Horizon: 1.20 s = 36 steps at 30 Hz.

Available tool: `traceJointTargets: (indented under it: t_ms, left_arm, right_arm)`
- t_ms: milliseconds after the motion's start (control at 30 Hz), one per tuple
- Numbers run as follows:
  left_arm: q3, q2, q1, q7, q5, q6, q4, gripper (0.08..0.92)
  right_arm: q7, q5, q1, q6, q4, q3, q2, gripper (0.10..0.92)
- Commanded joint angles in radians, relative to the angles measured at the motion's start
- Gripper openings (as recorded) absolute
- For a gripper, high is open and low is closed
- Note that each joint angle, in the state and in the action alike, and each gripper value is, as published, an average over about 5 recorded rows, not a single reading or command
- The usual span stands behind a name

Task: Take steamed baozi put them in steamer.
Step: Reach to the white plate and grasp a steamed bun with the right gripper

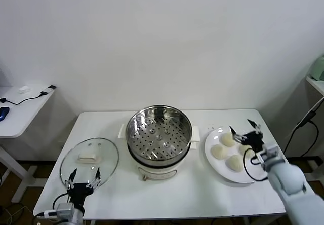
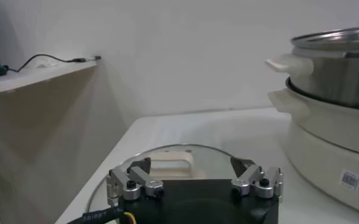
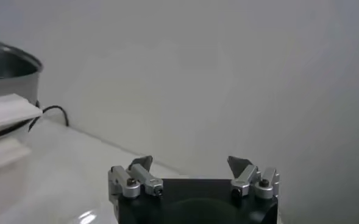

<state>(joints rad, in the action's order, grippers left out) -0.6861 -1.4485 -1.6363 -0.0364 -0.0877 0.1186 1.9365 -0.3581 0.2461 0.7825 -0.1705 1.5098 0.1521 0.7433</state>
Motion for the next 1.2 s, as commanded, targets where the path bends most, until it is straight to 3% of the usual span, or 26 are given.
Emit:
traceJointTargets:
  t_ms: [33, 200, 333, 567, 867, 1200]
  left_arm:
    - [-0.001, -0.001, -0.004, 0.000, 0.000, 0.001, 0.002, 0.823]
    - [-0.012, -0.005, -0.013, 0.000, -0.002, 0.000, 0.007, 0.823]
    - [-0.018, -0.008, -0.015, 0.001, -0.003, -0.001, 0.008, 0.823]
    - [-0.021, -0.019, -0.009, 0.004, -0.002, -0.003, 0.002, 0.823]
    - [-0.026, -0.022, -0.008, 0.005, 0.001, -0.005, -0.008, 0.823]
    - [-0.024, -0.024, -0.009, 0.005, 0.005, -0.007, -0.017, 0.823]
  right_arm:
    - [-0.552, -0.066, -0.626, 0.023, -0.241, -0.606, -0.226, 0.823]
    - [-0.800, -0.094, -0.887, 0.112, -0.366, -0.897, -0.229, 0.823]
    - [-0.878, -0.121, -1.079, 0.133, -0.453, -1.135, -0.186, 0.823]
    - [-0.862, -0.125, -1.171, 0.079, -0.559, -1.328, -0.051, 0.823]
    - [-0.805, -0.084, -1.067, 0.030, -0.670, -1.279, 0.111, 0.823]
    - [-0.781, -0.201, -0.956, 0.077, -0.824, -1.187, 0.215, 0.823]
